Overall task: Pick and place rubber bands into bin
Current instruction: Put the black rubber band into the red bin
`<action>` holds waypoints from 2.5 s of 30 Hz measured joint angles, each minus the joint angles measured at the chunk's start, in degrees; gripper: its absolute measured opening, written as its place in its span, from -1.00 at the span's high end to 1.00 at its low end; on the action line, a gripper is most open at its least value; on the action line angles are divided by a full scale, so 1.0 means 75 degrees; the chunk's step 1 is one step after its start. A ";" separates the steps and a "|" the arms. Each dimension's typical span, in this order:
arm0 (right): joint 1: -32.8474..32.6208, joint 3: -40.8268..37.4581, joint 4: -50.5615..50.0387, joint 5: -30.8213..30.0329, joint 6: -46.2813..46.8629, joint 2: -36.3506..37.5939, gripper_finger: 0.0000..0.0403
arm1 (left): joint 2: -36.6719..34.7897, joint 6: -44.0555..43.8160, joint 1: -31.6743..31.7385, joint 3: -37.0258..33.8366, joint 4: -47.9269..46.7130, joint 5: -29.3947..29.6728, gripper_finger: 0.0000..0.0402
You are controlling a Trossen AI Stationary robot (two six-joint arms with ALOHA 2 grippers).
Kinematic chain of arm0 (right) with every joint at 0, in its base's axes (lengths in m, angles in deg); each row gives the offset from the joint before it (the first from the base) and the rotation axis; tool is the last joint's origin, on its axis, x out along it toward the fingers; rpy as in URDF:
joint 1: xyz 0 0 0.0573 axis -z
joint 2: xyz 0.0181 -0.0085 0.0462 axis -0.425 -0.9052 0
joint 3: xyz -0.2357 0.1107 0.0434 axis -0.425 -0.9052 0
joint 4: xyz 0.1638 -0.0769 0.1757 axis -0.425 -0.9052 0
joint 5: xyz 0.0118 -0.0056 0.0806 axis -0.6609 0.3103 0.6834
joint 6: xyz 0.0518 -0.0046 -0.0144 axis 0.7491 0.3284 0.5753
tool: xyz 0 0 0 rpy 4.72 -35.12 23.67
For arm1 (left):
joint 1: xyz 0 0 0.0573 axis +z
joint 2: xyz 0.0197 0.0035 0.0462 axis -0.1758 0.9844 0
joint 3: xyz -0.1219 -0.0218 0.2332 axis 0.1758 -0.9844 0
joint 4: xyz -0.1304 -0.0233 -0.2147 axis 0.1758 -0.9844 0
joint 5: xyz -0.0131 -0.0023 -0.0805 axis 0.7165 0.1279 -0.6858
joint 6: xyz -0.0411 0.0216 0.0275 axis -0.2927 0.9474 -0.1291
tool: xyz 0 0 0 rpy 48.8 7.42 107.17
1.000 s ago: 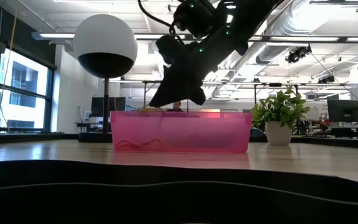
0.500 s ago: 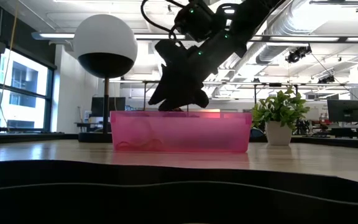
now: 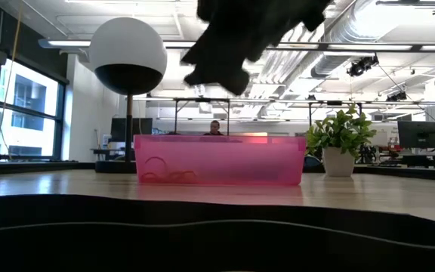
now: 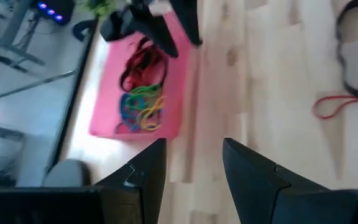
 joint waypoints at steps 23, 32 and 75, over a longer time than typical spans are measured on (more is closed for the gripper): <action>-0.3608 -0.0274 0.0283 -0.2197 0.0585 -0.0401 0.24 | 0.0006 0.2995 0.0883 -0.2115 0.5667 -0.1467 0.27; -0.3409 -0.0277 0.0915 -0.2742 0.0944 -0.1244 0.28 | 0.0006 0.3171 0.1000 -0.2114 0.5682 -0.2090 0.27; -0.3924 -0.0173 0.0360 -0.3757 0.2301 -0.1600 0.98 | 0.0006 0.3425 0.1000 -0.2107 0.5689 -0.1999 0.27</action>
